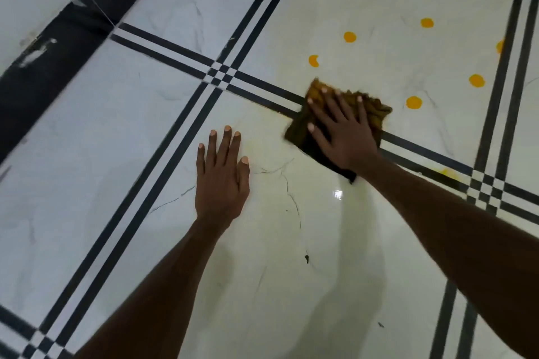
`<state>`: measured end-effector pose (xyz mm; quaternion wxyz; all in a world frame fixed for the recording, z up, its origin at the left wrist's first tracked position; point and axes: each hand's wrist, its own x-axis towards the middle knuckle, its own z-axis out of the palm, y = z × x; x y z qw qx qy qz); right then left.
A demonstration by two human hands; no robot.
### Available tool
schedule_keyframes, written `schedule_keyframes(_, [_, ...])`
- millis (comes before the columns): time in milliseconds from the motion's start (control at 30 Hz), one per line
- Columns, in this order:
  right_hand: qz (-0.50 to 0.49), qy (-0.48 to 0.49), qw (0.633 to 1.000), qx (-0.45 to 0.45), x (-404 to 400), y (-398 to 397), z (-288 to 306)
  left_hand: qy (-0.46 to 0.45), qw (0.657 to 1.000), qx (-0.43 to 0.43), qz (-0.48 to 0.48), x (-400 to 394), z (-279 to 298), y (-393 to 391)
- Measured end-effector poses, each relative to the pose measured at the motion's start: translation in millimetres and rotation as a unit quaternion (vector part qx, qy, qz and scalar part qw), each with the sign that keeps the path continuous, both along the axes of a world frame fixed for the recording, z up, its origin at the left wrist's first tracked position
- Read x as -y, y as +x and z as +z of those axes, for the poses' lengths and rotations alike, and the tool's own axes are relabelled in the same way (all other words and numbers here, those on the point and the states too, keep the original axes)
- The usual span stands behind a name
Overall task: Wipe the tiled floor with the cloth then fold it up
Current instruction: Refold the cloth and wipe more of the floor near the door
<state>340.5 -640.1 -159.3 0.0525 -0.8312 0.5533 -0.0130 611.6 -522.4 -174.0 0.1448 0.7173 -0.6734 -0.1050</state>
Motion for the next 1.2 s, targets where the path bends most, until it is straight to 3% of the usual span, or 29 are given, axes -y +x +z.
schedule_keyframes(67, [-0.058,-0.014,0.998,0.016,15,47,-1,-0.004,1.0,-0.001,-0.001,0,-1,1])
schedule_keyframes(100, [-0.041,-0.016,0.999,0.024,11,67,-1,-0.006,1.0,-0.003,-0.002,0,-2,1])
schedule_keyframes(200, [0.104,-0.01,0.994,0.028,-48,86,-3,-0.008,1.0,-0.001,-0.007,-1,0,1])
schedule_keyframes(267, [0.167,0.02,0.986,0.016,-96,60,1,-0.003,1.0,0.002,-0.012,-1,1,1])
schedule_keyframes(367, [0.175,0.047,0.983,-0.01,-145,-19,4,-0.001,1.0,0.01,-0.015,-1,2,1])
schedule_keyframes(433, [0.129,0.041,0.991,-0.018,-142,-78,8,-0.001,1.0,0.007,-0.012,-1,2,0])
schedule_keyframes(533, [-0.023,0.028,0.999,-0.005,-96,-120,8,-0.008,1.0,0.009,-0.012,-2,1,1])
schedule_keyframes(633, [-0.152,-0.006,0.988,0.001,-48,-96,3,-0.014,1.0,0.005,-0.012,-2,0,1])
schedule_keyframes(700, [-0.165,-0.018,0.986,0.011,-40,-65,0,-0.018,1.0,0.002,-0.015,-4,0,0])
schedule_keyframes(833, [-0.002,-0.012,1.0,0.02,-111,-41,0,-0.02,1.0,0.003,-0.012,-7,3,-3])
schedule_keyframes(933, [0.104,0.038,0.994,-0.001,-183,-81,4,-0.008,0.999,-0.025,-0.03,-8,10,-20])
schedule_keyframes(1000, [0.125,0.056,0.991,-0.006,-204,-130,7,-0.011,0.996,-0.032,-0.08,-6,17,-41])
schedule_keyframes(1067, [0.077,0.056,0.995,-0.001,-195,-180,9,-0.02,0.99,-0.031,-0.14,-2,16,-65])
schedule_keyframes(1200, [-0.187,0.022,0.982,0.025,-121,-202,5,-0.043,0.986,-0.023,-0.159,2,-3,-94])
